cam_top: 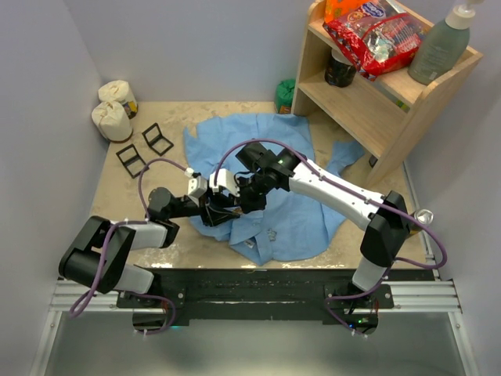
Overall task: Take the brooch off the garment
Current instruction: Remove the brooch from the clothes.
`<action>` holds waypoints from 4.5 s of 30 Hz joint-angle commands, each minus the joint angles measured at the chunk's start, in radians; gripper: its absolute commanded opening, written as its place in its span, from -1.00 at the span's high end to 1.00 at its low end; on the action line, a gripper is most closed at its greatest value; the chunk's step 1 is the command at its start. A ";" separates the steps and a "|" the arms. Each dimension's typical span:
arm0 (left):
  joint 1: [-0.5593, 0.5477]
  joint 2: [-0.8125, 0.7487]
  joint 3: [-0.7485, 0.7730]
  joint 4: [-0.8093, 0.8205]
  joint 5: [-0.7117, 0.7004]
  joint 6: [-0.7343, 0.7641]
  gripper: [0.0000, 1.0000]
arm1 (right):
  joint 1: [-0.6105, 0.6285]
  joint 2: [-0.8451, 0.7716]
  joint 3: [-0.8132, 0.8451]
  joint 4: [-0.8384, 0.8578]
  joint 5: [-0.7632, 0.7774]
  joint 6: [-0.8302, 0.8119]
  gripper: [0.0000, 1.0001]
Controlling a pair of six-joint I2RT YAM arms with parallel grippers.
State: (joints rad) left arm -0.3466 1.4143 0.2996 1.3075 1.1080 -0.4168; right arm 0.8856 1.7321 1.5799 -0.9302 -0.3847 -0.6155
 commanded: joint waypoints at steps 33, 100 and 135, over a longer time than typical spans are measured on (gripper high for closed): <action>-0.006 -0.058 0.055 0.322 -0.004 0.032 0.78 | -0.004 0.006 0.009 0.041 0.040 0.031 1.00; 0.012 -0.048 0.036 0.561 -0.143 -0.166 1.00 | -0.267 -0.166 -0.460 0.824 -0.640 0.226 0.39; 0.028 -0.051 0.041 0.567 -0.152 -0.155 1.00 | -0.263 -0.138 -0.509 0.926 -0.645 0.336 0.33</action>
State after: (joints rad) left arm -0.3275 1.3853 0.3107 1.2930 0.9718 -0.5667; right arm 0.6170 1.5848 1.0752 -0.0700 -1.0218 -0.3176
